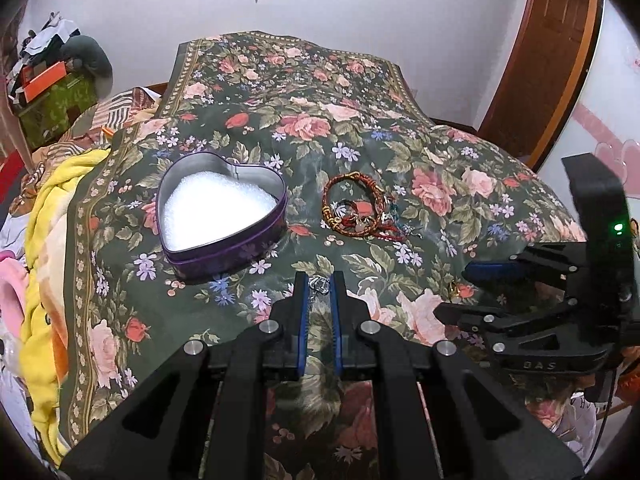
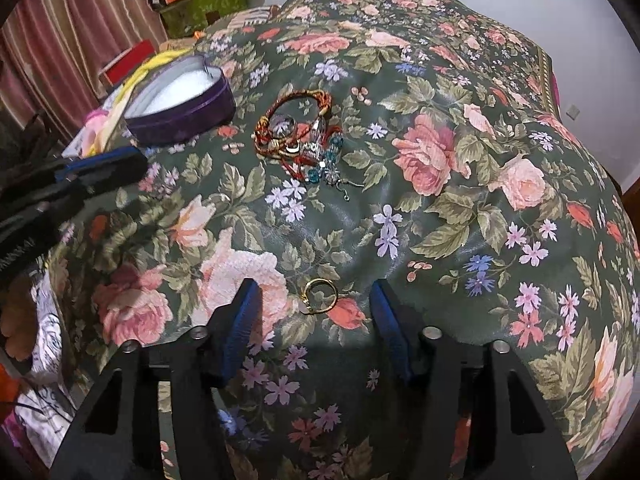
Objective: Organize jewelry
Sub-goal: 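Lower the right tool onto the gold ring and close its fingers, then drop the gold ring into the heart tin while the left tool drops its piece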
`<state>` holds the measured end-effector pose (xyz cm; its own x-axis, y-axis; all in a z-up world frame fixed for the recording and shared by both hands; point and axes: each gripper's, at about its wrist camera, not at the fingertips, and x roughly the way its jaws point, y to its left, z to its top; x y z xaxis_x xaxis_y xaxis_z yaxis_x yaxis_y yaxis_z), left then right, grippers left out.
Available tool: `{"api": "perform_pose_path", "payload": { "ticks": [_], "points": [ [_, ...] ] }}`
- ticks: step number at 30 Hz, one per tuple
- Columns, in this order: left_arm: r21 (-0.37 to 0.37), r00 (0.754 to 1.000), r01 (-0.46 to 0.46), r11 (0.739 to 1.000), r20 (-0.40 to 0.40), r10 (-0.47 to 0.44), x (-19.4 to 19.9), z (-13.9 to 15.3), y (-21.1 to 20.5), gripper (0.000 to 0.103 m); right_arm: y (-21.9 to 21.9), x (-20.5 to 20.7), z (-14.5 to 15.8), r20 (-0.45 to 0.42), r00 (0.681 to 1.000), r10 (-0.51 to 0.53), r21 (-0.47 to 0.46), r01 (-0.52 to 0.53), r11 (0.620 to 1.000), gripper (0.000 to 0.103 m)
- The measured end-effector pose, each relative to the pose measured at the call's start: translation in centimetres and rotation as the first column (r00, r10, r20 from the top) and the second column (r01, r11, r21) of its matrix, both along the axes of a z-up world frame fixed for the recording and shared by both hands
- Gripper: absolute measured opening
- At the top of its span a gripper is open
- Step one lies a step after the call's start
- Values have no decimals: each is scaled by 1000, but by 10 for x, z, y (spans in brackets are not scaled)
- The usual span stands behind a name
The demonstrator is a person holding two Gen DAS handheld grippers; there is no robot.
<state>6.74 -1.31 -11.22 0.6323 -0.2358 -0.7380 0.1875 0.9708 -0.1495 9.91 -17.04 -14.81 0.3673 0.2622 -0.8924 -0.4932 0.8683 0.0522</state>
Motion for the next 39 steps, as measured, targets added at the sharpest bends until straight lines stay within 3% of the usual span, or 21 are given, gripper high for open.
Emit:
{"api": "perform_pose_path", "payload": {
  "ticks": [11, 21, 39],
  "points": [
    [-20, 1000, -10, 1000, 27, 10, -5, 8, 5, 9, -5, 6, -2, -42, 999, 7, 0, -7, 1000, 19],
    [-3, 999, -20, 1000, 46, 20, -9, 15, 6, 9, -3, -4, 7, 18, 1000, -16, 19, 15, 1000, 19],
    [-21, 981, -117, 993, 153, 119, -10, 56, 37, 9, 32, 2, 91, 258, 966, -21, 202, -33, 979, 19]
  ]
}}
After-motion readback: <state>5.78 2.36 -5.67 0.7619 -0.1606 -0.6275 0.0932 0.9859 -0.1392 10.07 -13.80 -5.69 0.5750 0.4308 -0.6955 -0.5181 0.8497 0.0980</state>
